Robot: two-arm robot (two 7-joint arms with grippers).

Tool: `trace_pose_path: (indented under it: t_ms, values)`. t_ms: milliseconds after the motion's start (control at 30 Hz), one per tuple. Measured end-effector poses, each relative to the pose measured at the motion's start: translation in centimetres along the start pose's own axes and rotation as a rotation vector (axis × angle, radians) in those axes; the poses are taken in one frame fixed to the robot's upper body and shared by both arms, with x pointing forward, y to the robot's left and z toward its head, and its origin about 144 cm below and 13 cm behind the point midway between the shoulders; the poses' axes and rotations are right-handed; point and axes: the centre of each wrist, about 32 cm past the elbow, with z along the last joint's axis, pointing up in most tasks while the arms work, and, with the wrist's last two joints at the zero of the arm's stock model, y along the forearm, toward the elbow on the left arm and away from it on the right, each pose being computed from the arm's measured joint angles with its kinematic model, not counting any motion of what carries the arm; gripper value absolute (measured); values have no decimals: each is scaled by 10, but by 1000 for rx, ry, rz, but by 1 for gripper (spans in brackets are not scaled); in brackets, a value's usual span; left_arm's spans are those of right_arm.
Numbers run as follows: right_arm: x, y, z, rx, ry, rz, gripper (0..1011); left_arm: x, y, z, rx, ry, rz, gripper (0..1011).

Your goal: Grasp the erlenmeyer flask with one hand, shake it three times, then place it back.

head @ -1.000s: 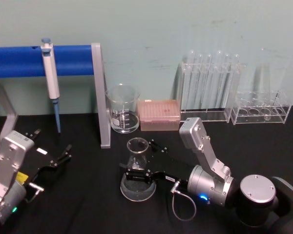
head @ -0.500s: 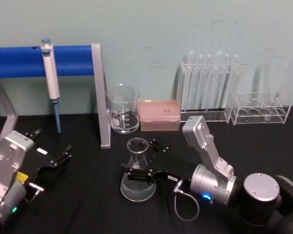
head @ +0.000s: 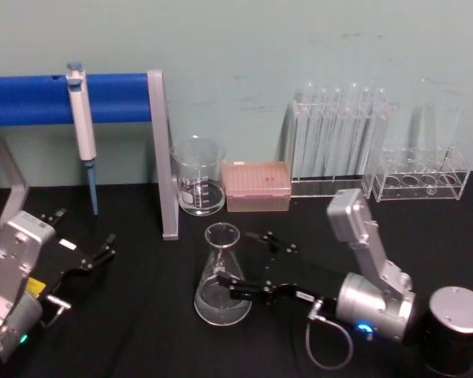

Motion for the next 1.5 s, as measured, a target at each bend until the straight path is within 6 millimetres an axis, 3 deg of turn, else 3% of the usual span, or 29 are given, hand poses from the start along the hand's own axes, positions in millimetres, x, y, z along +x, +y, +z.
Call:
trace_pose_path:
  t_ms: [300, 500, 1033, 1500]
  values:
    - [1, -29, 4, -10, 17, -119, 1003, 0, 0, 0, 0, 0, 0, 1001]
    - [5, -38, 6, 6, 7, -223, 1003, 0, 0, 0, 0, 0, 0, 1001]
    - [15, -21, -1, 18, -25, -468, 1003, 0, 0, 0, 0, 0, 0, 1001]
    - [22, -11, -8, -14, 3, -548, 1003, 0, 0, 0, 0, 0, 0, 1001]
